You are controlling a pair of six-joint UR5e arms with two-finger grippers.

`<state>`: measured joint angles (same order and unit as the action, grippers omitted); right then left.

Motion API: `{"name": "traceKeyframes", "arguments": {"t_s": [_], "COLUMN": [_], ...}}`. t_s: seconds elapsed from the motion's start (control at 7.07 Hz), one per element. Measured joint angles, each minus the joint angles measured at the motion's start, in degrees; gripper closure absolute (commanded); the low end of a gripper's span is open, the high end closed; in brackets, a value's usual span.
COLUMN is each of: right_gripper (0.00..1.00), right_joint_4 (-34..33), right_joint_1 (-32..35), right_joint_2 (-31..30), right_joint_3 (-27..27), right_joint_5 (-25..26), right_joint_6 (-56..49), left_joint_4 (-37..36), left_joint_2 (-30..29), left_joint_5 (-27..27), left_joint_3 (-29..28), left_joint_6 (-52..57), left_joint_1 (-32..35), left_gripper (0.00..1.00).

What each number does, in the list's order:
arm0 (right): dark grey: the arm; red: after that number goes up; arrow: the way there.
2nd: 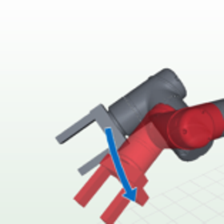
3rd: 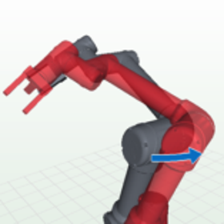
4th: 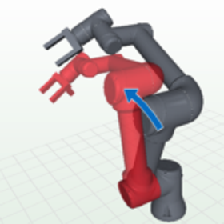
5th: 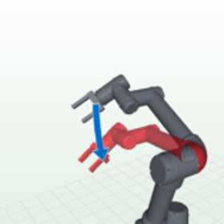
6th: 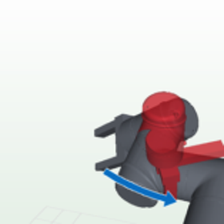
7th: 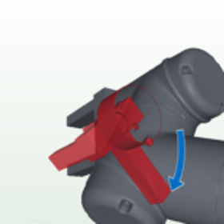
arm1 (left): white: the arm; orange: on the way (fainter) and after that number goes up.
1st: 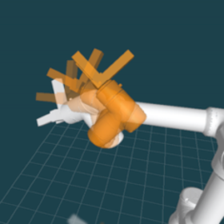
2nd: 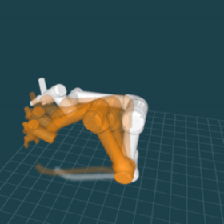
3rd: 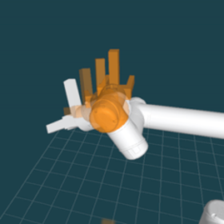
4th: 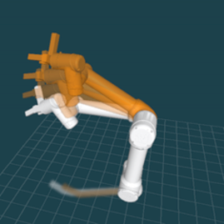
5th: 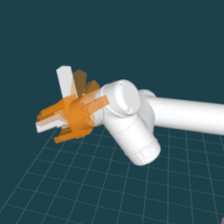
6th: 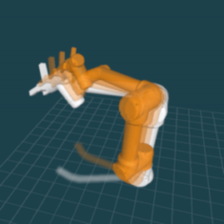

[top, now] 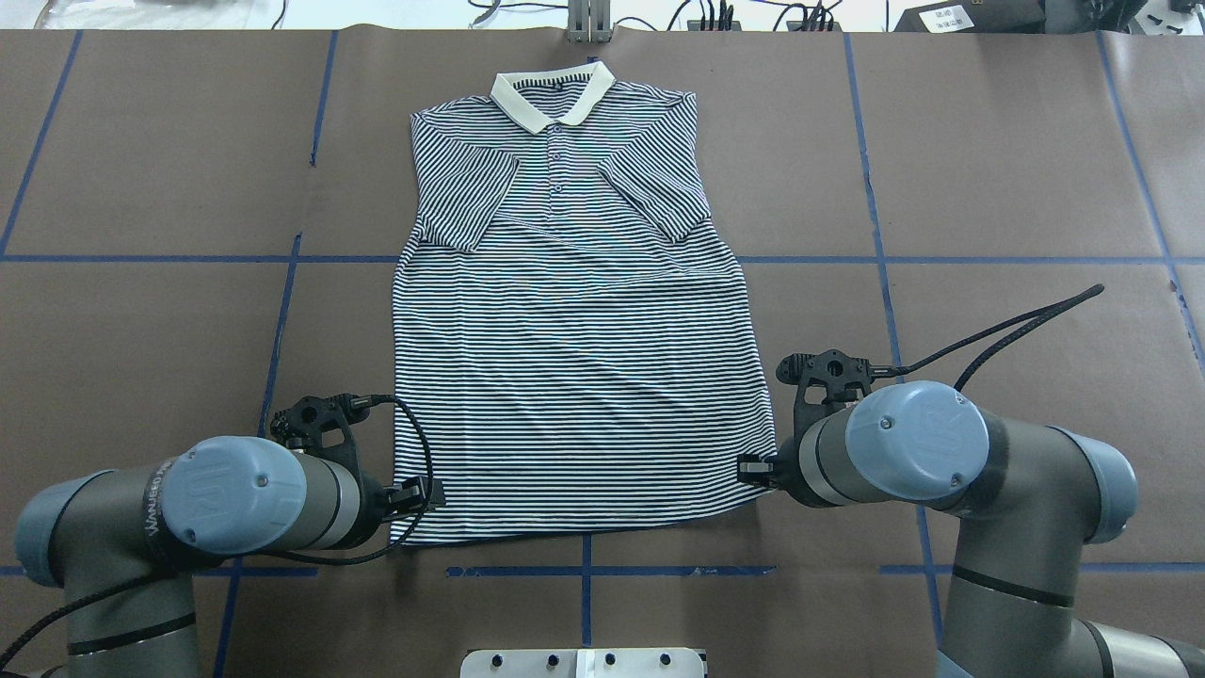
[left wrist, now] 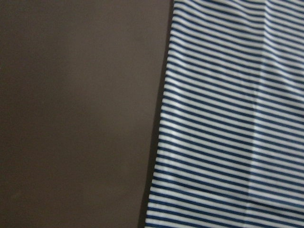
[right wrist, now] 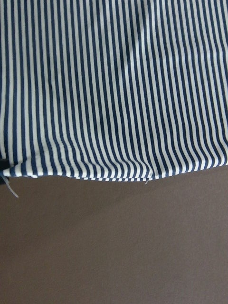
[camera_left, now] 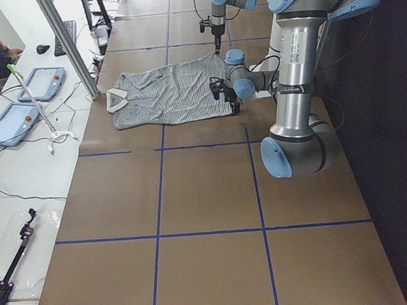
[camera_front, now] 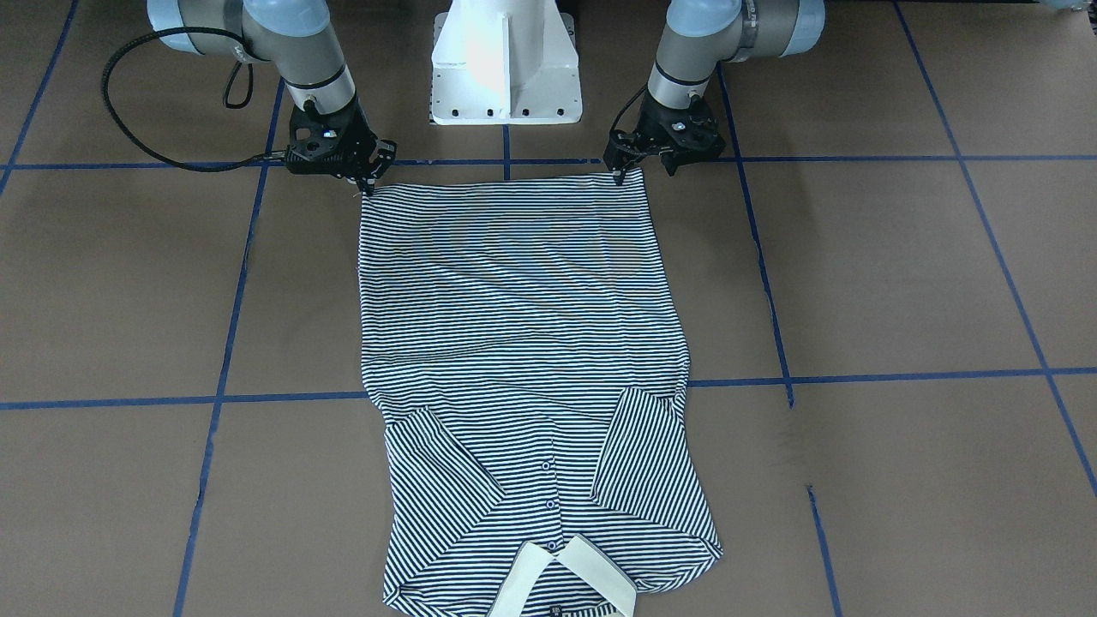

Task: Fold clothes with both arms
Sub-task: 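Grasp both hem corners with the left and right grippers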

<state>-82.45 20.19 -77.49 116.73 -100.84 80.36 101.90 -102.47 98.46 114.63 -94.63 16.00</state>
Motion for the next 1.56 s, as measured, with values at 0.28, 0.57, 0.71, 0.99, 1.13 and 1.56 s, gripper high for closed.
{"name": "traceKeyframes", "arguments": {"t_s": [0.28,0.57,0.71,0.99,1.13,1.56], "right_gripper": [1.0,1.0,1.0,1.0,1.0,1.0], "right_joint_4": [0.0,0.0,0.0,0.0,0.0,0.0], "right_joint_1": [0.3,0.4,0.4,0.5,0.6,0.9], "right_joint_2": [0.1,0.2,0.2,0.2,0.2,0.1], "right_joint_3": [0.3,0.3,0.3,0.3,0.3,0.3], "right_joint_5": [0.0,0.0,0.0,0.0,0.0,-0.2], "right_joint_6": [0.0,0.0,0.0,0.0,0.0,0.0], "left_joint_4": [-0.4,-1.8,-2.1,-2.3,-2.4,-2.4], "left_joint_2": [0.0,-0.3,-0.7,-1.2,-1.6,-2.9], "left_joint_5": [0.0,-0.2,-0.6,-1.1,-1.5,-2.4], "left_joint_3": [-0.5,-0.9,-1.0,-1.2,-1.5,-2.7], "left_joint_6": [-0.9,-1.3,-1.3,-1.3,-1.3,-1.3], "left_joint_1": [-1.2,-2.3,-2.7,-3.2,-3.3,-3.1], "left_gripper": [0.01,0.08,0.14,0.21,0.31,0.47]}}
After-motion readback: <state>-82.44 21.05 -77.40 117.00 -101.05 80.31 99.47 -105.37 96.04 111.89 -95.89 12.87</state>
